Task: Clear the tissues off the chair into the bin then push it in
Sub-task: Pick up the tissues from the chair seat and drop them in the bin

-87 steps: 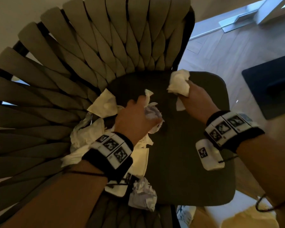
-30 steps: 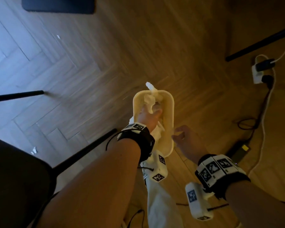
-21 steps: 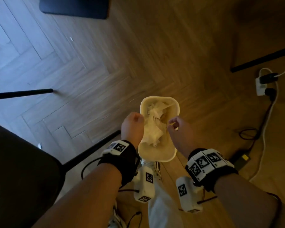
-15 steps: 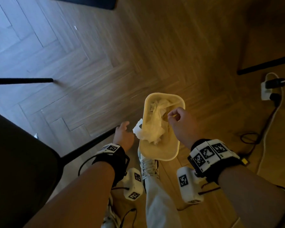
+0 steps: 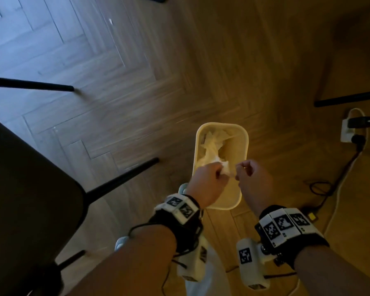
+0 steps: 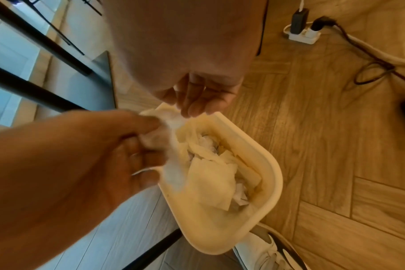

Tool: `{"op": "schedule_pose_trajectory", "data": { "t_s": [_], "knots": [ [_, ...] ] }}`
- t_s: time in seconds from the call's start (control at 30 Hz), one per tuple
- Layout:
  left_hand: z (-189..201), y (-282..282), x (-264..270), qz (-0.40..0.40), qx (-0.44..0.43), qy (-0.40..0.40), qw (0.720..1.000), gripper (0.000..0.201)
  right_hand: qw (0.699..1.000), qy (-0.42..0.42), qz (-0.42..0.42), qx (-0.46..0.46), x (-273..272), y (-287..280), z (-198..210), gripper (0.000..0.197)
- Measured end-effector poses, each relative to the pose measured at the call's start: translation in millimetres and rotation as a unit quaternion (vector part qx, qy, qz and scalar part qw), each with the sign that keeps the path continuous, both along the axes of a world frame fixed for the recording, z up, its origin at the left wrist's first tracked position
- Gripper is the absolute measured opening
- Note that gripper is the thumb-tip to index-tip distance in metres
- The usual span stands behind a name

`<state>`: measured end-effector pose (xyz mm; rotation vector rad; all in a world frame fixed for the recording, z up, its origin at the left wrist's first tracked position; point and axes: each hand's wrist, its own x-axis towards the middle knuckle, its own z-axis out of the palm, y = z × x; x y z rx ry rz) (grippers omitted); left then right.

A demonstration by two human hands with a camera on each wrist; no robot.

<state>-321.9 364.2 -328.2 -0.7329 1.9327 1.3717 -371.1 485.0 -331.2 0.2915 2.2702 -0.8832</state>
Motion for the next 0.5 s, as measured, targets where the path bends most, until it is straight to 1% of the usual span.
{"op": "schedule_pose_trajectory", "data": {
  "t_s": [0.03,0.07,0.13,0.17,0.2,0.27,0.33,0.43,0.5],
  "knots": [
    [-5.4,11.3,-2.6,0.006,0.017,-0.006,1.0,0.012,1.0,0.016,-0.007,0.014,-1.1,0.9,1.4,0.012],
    [-13.9,20.5,-3.6,0.013,0.036,-0.032,0.999,0.012,0.999,0.026,-0.007,0.027,-2.6,1.7,2.7,0.011],
    [-26.3,29.3,0.3,0.007,0.078,-0.131,0.988,0.049,0.999,0.025,0.007,0.044,-4.0,3.4,5.8,0.009],
    [-29.4,28.2,4.0,0.008,0.093,-0.168,0.981,0.062,0.999,0.018,0.018,0.044,-4.4,3.1,7.8,0.009],
    [-28.4,24.6,9.2,0.016,0.099,-0.184,0.978,0.068,0.999,0.01,0.03,0.043,-4.0,2.0,10.9,0.009],
    [-13.9,6.6,20.1,0.027,0.088,-0.164,0.982,0.062,0.998,0.004,0.061,0.035,-2.9,-4.1,19.7,0.01],
    [11.1,-22.6,35.3,0.037,0.053,-0.116,0.991,0.047,0.995,-0.004,0.094,0.018,1.4,-17.8,33.6,0.009],
    [61.8,-75.7,67.4,0.088,0.002,-0.077,0.993,0.023,0.988,-0.02,0.151,-0.008,16.9,-54.2,63.1,0.007],
    [100.2,-110.3,88.9,0.16,-0.025,-0.048,0.986,0.014,0.976,-0.022,0.216,-0.034,30.7,-88.1,87.4,0.006]
  ]
}}
